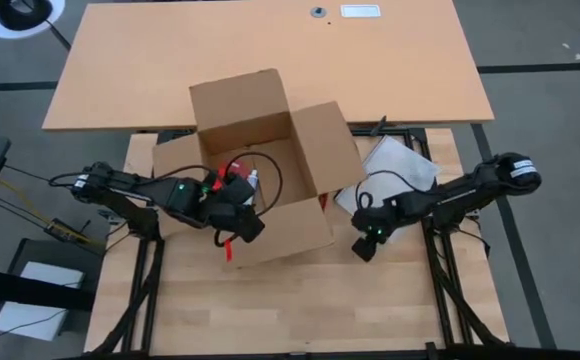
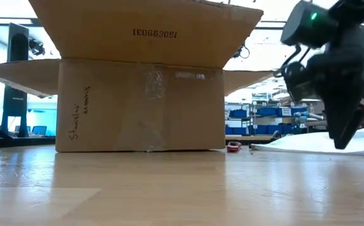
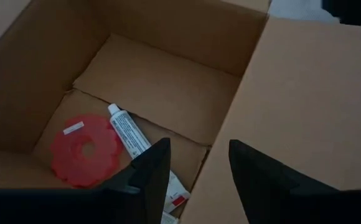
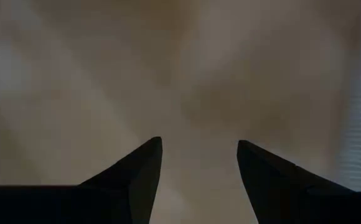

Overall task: Unpack boxes
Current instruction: Open the white zip bag

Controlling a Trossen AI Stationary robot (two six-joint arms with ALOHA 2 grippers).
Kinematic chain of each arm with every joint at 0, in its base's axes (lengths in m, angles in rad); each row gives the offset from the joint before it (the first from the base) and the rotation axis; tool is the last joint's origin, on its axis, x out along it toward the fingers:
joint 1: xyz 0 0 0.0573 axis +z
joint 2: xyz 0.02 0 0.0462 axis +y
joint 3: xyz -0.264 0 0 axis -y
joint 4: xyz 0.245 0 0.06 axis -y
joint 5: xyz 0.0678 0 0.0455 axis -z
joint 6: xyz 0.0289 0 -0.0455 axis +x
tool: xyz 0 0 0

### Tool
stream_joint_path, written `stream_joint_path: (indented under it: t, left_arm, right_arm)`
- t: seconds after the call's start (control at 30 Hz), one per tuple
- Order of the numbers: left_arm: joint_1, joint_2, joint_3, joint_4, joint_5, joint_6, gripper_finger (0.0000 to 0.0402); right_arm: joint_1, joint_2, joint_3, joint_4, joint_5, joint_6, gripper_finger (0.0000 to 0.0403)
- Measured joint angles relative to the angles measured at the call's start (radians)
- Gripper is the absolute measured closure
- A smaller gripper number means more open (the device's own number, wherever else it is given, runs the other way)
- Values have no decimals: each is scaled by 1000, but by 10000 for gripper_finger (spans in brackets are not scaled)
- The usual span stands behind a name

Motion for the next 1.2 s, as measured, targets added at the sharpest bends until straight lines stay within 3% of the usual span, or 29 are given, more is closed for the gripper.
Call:
stream_joint_path:
  t: [0.2, 0.3, 0.47, 0.6, 0.67, 0.9, 1.1, 1.2]
  left_arm:
    - [-9, 3, 0, 1, 0, 27, 227]
    - [-18, 3, 0, 1, 5, 55, 227]
    - [-39, 3, 0, 1, 10, 56, 227]
    - [-52, 3, 0, 1, 10, 54, 227]
    - [-53, 3, 0, 1, 10, 53, 227]
    - [-52, 3, 0, 2, 15, -5, 227]
    - [-52, 4, 0, 1, 16, -32, 227]
    - [-52, 4, 0, 2, 16, -34, 227]
  right_arm:
    - [155, 0, 7, 149, 2, 99, 188]
    - [224, -1, 65, 63, 89, 120, 190]
    - [266, -2, 175, -148, 394, 23, 201]
    - [234, -2, 184, -76, 705, -301, 209]
    - [200, -3, 172, -16, 789, -432, 213]
    - [14, -2, 65, 49, 733, -481, 215]
    - [-128, -2, -88, 360, 573, -676, 211]
    - [-208, -2, -153, 450, 572, -692, 213]
